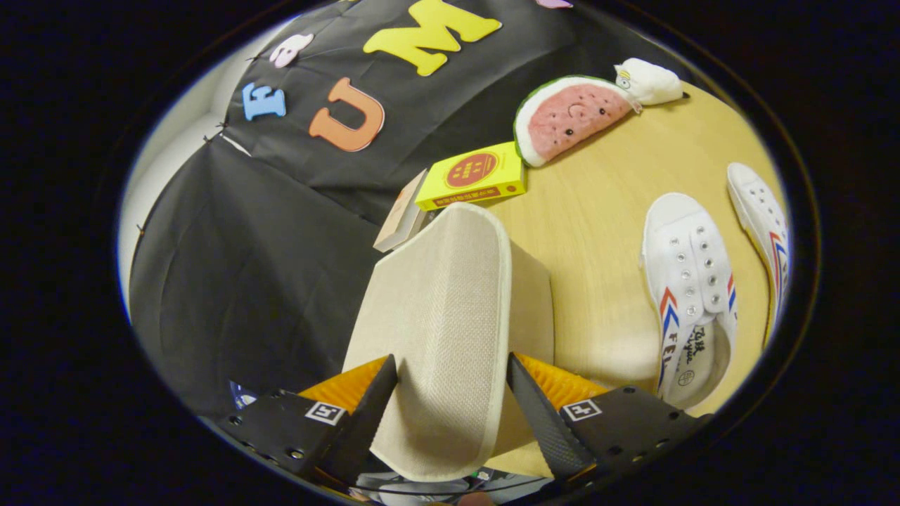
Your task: Open the storage box then place both shoes into the box .Put the left shoe in first, then the right shoe, with the right side of both shoes facing outward in a uniform manner.
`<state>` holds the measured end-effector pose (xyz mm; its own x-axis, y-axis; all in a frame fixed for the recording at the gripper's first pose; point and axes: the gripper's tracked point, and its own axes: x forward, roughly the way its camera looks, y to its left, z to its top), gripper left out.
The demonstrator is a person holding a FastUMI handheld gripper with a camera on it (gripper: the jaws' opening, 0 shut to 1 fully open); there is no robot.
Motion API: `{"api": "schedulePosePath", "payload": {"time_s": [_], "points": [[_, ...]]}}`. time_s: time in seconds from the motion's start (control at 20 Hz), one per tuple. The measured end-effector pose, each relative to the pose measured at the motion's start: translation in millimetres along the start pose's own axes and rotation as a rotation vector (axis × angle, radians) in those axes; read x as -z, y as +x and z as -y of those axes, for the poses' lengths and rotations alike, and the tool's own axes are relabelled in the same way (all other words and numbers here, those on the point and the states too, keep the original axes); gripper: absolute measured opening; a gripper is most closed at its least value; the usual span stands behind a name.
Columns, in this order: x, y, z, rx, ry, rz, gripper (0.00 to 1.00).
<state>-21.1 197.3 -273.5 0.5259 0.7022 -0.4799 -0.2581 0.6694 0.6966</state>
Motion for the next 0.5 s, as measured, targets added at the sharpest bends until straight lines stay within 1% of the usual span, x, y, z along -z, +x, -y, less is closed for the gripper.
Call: {"api": "schedulePosePath", "payload": {"time_s": [0.1,0.15,0.2,0.35,0.5], "points": [[-1,-3,-3,-0.003,-0.018,-0.012,0.89],[-2,-11,-2,0.006,-0.015,-0.014,0.82],[-4,-12,-1,0.014,-0.01,-0.021,0.77],[-15,-29,5,0.046,0.021,-0.005,0.46],[-23,-42,-7,0.046,0.027,0.009,0.14]]}}
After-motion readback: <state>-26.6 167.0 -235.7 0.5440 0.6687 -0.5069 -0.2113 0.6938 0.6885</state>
